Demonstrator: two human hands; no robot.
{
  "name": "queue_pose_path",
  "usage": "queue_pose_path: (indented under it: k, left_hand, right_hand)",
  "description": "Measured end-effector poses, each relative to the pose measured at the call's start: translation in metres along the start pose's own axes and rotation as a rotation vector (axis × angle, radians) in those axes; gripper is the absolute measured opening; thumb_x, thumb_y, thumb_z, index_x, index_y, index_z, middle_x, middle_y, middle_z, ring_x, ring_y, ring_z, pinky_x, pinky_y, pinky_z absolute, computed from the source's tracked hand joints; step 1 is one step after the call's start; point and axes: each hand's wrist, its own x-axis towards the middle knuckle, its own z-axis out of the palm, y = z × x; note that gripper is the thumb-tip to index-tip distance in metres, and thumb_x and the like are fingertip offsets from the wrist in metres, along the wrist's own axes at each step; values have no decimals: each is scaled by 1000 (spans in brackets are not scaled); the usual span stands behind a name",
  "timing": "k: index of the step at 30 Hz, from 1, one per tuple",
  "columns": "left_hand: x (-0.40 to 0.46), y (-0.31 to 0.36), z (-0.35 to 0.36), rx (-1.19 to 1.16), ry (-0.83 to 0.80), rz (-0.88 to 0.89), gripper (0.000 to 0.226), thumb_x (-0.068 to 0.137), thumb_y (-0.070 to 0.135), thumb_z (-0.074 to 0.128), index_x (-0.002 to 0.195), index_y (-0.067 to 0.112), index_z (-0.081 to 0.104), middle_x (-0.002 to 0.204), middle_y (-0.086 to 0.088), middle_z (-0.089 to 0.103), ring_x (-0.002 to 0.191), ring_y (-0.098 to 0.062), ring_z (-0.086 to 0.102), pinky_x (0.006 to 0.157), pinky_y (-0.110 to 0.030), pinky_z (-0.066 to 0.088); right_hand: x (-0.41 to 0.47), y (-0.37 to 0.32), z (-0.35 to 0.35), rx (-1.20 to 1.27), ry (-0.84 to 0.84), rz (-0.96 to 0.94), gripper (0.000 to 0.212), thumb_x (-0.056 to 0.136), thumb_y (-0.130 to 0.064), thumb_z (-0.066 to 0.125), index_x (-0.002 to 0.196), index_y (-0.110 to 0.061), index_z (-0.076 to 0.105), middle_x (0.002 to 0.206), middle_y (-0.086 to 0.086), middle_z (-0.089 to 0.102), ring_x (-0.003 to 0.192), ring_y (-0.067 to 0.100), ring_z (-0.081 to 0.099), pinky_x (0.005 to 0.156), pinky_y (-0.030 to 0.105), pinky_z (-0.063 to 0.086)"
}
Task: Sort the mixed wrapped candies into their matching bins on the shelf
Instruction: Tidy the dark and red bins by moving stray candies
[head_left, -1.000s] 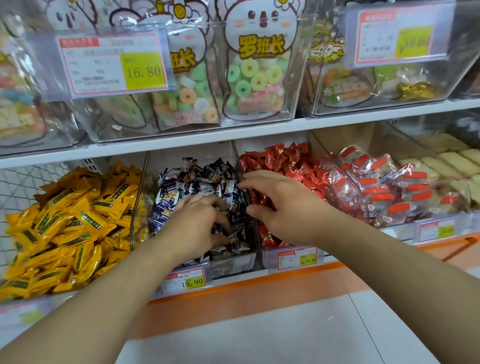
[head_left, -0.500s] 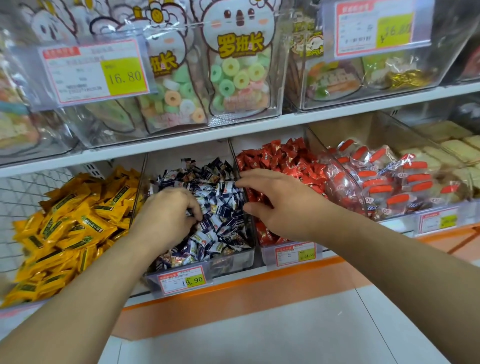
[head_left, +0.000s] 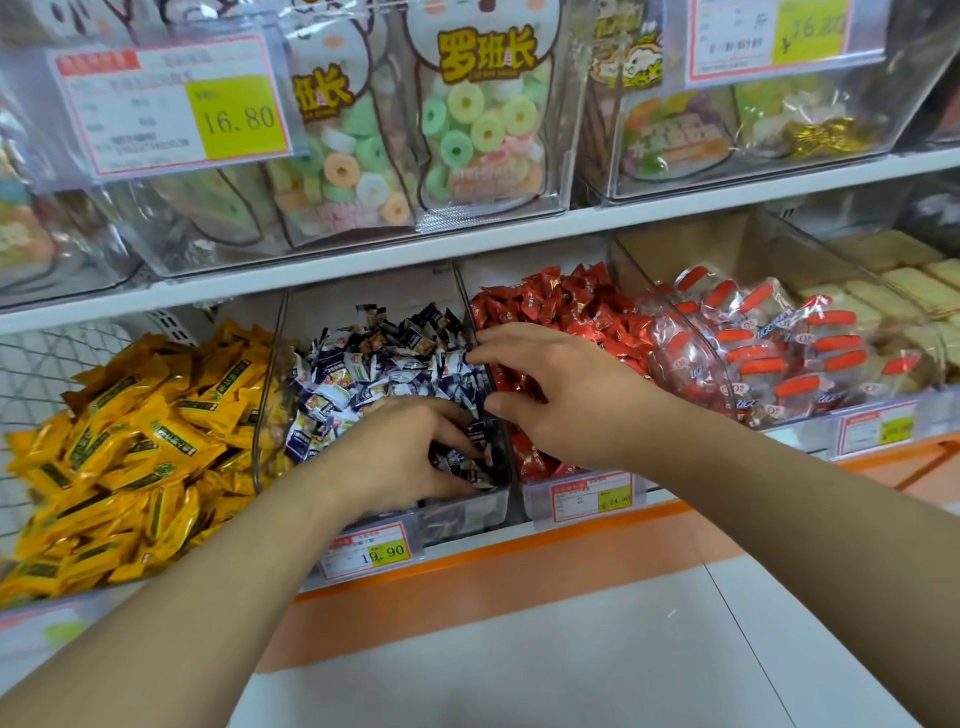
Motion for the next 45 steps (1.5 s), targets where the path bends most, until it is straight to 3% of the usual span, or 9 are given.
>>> queue_pose_path:
  k: [7,14,21,23,25,29,36,40,45]
  left_hand:
    - [-5,-14,-14,-17,96,-85,14,81,49,82,92,40,82,127,26,66,116,-2,59,106,-31,45]
    - [-11,-22,-16,9,187,-172,4,86,40,80,90,41,80,115,28,68,113,-1,59,111,-34,45]
    - [-12,-21,-16,-98,255,-191,12,91,28,75,86,39,76,109,25,69,84,5,62,86,-28,55]
    - [-13,-14,-16,-183,199,-107,10,91,39,75,100,42,74,120,27,64,100,5,62,99,-31,51]
    - [-12,-7,-11,-149,83,-9,35,87,56,73,120,46,69,132,28,57,124,0,52,115,-37,37]
    - [-5,0,3,83,-8,19,58,82,67,69,137,53,56,143,27,48,135,-4,39,113,-44,25]
    - [2,-6,-4,117,3,-13,37,78,61,78,111,50,67,119,25,54,116,-7,46,100,-43,35]
    - [5,-18,-1,163,144,-51,11,85,49,75,95,46,72,109,25,61,105,-8,59,100,-38,40]
    - [7,-22,-3,138,211,-99,7,86,46,75,92,45,71,110,24,66,103,-10,62,101,-42,46]
  right_hand:
    - [-1,2,0,-17,-6,-9,51,103,-38,58,152,-34,45,162,-18,33,150,8,28,118,25,21]
    - [-1,2,-1,-19,-17,-2,52,103,-41,57,153,-36,43,163,-20,30,151,8,26,124,34,24]
    - [-1,3,0,-14,-18,-10,52,103,-40,57,153,-36,43,163,-20,30,151,7,25,120,27,21]
    - [0,3,-1,-16,-14,-11,52,103,-40,57,153,-36,44,162,-20,31,150,6,26,117,23,18]
    - [0,2,-1,-14,-8,-12,51,103,-39,58,152,-36,45,161,-21,32,149,4,27,116,21,17]
    - [1,2,0,-7,-2,-14,50,102,-37,60,150,-34,47,160,-20,34,148,4,28,115,19,18]
    - [-1,2,2,3,-3,-4,49,103,-37,58,151,-36,46,160,-23,32,149,4,28,115,20,19]
    - [0,3,2,3,-15,-7,50,103,-38,57,151,-37,45,161,-23,31,150,3,26,115,20,18]
    - [0,4,1,5,-19,-8,49,104,-39,57,151,-37,44,161,-24,31,149,2,25,112,17,16]
